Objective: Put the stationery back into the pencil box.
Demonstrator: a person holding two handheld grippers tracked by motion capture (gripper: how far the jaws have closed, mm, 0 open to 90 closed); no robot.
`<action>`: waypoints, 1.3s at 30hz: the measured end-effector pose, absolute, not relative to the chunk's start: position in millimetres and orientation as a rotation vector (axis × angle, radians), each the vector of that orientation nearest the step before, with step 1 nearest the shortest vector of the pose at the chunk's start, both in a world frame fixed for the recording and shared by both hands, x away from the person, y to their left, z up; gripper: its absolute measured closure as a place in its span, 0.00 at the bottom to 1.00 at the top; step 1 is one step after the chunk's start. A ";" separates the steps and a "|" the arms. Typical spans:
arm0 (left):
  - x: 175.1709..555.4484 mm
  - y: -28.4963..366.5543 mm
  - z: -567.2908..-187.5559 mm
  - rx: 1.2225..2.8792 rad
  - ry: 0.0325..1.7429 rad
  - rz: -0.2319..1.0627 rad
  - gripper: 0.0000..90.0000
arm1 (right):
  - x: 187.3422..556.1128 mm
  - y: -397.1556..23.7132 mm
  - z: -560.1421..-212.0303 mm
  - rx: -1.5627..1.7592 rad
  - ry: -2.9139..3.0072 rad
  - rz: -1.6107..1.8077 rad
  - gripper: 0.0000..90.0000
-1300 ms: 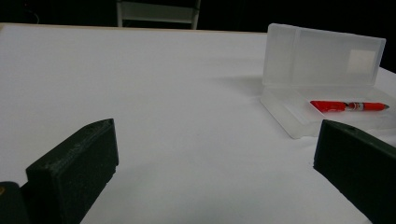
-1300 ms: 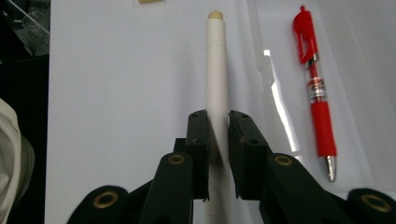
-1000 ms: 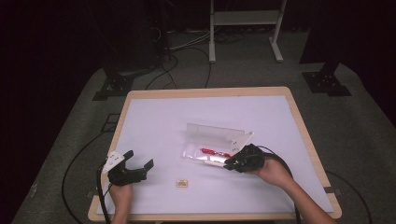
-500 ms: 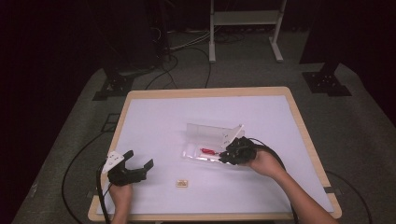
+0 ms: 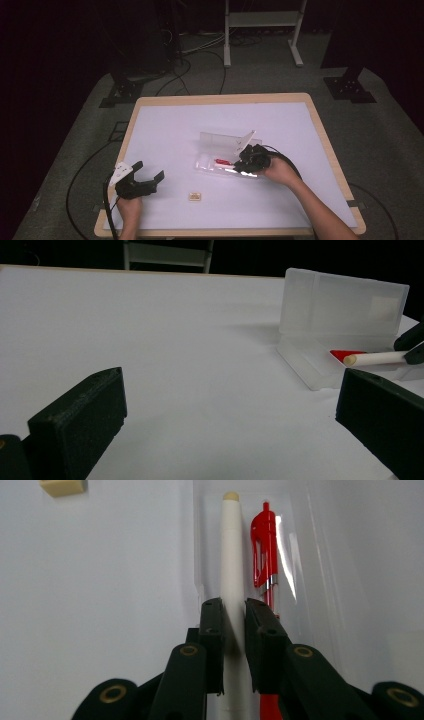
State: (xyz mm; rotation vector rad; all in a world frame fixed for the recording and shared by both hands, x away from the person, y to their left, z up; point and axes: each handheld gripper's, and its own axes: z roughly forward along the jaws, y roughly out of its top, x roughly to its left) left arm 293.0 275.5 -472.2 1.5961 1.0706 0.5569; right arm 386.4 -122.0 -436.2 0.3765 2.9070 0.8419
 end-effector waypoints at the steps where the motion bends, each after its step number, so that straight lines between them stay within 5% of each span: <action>1: 292.9 275.5 -472.2 1.595 1.071 0.556 0.00 | 386.5 -120.6 -437.7 0.376 2.911 0.830 0.87; 8: 293.3 275.9 -472.2 1.592 1.072 0.554 0.00 | 389.8 -116.7 -443.8 0.385 2.919 0.824 0.86; 16: 293.3 275.9 -472.2 1.593 1.070 0.552 0.00 | 381.8 -124.5 -424.2 0.426 2.865 0.959 0.68; 39: 293.3 275.1 -472.0 1.598 1.078 0.557 0.00 | 331.0 -81.5 -415.4 0.255 2.897 1.098 0.58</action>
